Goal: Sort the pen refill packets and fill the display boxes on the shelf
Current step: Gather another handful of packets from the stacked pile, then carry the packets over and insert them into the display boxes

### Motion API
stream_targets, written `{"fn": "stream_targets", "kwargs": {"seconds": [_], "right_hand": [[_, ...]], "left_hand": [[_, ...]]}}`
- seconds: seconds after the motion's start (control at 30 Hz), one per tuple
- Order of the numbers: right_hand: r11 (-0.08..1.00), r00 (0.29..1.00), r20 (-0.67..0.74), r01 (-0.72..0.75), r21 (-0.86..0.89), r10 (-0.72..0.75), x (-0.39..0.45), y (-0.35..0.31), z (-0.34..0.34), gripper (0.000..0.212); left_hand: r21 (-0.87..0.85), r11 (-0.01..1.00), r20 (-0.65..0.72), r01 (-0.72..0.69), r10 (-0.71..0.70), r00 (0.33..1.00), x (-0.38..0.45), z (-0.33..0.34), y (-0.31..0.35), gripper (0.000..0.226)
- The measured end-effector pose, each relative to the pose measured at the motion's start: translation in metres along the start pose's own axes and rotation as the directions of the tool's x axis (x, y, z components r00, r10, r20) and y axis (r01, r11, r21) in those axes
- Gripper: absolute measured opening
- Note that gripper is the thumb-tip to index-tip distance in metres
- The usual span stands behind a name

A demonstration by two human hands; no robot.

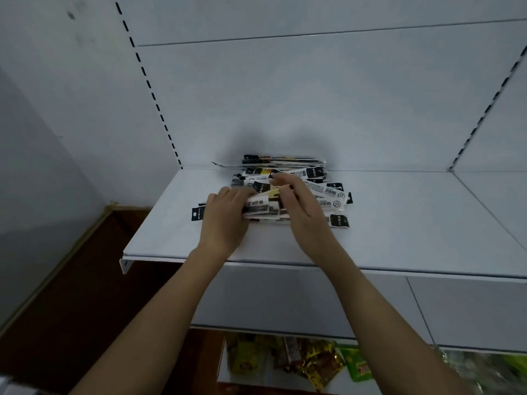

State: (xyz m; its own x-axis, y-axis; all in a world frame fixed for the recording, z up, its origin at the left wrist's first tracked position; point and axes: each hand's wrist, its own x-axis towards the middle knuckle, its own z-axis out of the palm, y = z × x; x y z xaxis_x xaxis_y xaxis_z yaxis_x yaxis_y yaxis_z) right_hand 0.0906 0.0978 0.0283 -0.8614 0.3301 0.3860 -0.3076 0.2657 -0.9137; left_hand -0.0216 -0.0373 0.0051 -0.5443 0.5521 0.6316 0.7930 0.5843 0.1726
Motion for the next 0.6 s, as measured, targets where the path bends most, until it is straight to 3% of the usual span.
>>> {"fn": "stream_targets", "kwargs": {"seconds": [0.07, 0.13, 0.27, 0.43, 0.53, 0.6], "right_hand": [[0.996, 0.992, -0.104, -0.061, 0.072, 0.068, -0.002, -0.011, -0.004, 0.028], [0.988, 0.976, -0.152, -0.149, 0.035, 0.153, -0.004, -0.021, -0.011, 0.023], [0.938, 0.965, -0.153, -0.247, -0.245, 0.214, -0.025, -0.034, -0.025, 0.023], [0.846, 0.913, -0.323, -0.368, -0.387, 0.25, -0.077, -0.055, -0.027, 0.019], [0.751, 0.859, -0.426, -0.476, -0.458, 0.284, -0.125, -0.068, -0.035, 0.019], [0.674, 0.81, -0.498, -0.557, -0.486, 0.31, -0.163, -0.075, -0.044, 0.02]], "left_hand": [[-0.107, 0.991, -0.046, 0.083, -0.089, 0.995, -0.001, -0.007, -0.002, 0.043], [-0.212, 0.965, -0.053, 0.152, -0.167, 0.985, 0.0, -0.018, -0.002, 0.03], [-0.371, 0.911, -0.025, 0.179, -0.203, 0.979, 0.008, -0.042, 0.007, 0.009], [-0.773, 0.583, 0.182, 0.25, -0.175, 0.968, 0.012, -0.072, 0.042, 0.012], [-0.858, 0.398, 0.309, 0.324, -0.102, 0.945, -0.001, -0.07, 0.071, 0.017], [-0.87, 0.347, 0.36, 0.351, -0.038, 0.932, -0.014, -0.065, 0.094, 0.018]]}}
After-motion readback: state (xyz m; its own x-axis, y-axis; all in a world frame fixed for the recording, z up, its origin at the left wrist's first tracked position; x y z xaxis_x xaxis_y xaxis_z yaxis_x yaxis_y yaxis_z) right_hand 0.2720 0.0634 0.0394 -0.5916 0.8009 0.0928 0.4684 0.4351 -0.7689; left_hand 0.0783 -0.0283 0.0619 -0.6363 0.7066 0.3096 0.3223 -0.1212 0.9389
